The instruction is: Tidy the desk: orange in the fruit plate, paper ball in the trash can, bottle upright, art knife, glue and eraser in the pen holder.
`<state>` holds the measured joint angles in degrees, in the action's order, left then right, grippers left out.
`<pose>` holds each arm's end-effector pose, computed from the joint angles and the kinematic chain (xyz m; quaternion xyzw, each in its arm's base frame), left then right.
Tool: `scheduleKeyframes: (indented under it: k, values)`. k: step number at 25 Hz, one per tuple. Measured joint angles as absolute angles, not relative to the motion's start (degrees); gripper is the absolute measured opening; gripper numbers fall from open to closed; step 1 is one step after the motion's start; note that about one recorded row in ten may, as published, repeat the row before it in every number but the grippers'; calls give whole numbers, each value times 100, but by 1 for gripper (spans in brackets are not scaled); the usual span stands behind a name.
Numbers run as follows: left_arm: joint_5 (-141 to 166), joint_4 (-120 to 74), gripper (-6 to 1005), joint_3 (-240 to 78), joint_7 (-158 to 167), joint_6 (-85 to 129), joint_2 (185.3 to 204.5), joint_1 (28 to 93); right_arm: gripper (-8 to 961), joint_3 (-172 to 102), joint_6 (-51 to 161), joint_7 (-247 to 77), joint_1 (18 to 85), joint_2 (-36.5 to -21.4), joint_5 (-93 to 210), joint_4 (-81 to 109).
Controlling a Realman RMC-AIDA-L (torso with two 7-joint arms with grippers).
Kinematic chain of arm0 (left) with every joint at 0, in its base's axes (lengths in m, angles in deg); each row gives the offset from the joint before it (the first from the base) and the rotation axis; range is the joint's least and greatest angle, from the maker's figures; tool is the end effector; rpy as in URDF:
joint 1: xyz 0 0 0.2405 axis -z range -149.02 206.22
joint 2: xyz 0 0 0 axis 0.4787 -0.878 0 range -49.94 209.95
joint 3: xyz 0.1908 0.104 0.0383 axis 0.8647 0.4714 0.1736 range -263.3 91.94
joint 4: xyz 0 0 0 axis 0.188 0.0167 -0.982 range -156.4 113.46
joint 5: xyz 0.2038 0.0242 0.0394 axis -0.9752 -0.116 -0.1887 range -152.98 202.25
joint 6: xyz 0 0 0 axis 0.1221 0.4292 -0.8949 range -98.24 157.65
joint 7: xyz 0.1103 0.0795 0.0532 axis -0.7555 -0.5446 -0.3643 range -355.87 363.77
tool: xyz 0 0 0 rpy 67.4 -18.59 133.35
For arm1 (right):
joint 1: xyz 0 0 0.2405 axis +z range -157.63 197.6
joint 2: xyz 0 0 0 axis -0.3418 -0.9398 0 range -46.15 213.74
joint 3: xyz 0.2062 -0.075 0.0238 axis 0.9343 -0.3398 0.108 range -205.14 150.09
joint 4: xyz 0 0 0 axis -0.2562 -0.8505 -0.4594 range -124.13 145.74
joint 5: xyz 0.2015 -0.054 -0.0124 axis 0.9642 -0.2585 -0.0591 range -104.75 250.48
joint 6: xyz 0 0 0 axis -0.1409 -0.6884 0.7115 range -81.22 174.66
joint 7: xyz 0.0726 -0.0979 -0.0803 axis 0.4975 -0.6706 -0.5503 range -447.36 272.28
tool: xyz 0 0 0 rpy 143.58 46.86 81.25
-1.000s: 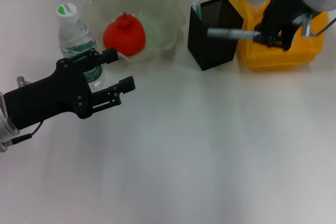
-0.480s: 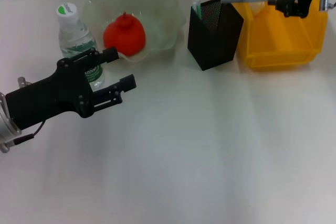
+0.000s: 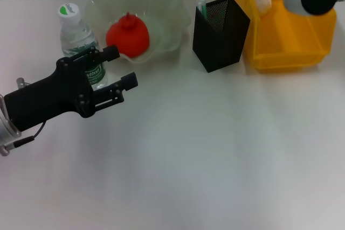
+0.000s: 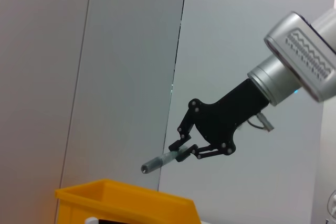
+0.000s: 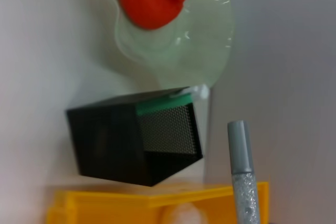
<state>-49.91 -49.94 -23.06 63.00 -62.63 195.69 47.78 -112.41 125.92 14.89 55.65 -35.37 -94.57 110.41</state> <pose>-0.2381 0.2743 0.0173 -0.8861 -0.1428 -0.4001 0.1852 0.0727 0.3699 0.0776 -0.8652 -0.2319 -0.2990 0.3290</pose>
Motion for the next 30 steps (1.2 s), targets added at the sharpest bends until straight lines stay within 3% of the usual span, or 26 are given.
scheduleKeyframes:
  k: [17, 30]
  values:
    - [-5043, -4981, 758, -2407, 5779, -5840, 19697, 4785, 128, -12212, 7404, -1867, 3808, -3582, -9442, 9678]
    - [-5051, -4867, 758, -2407, 5245, -5668, 19819, 4756, 136, -13366, 4874, -4289, 3160, -3596, -9430, 9010]
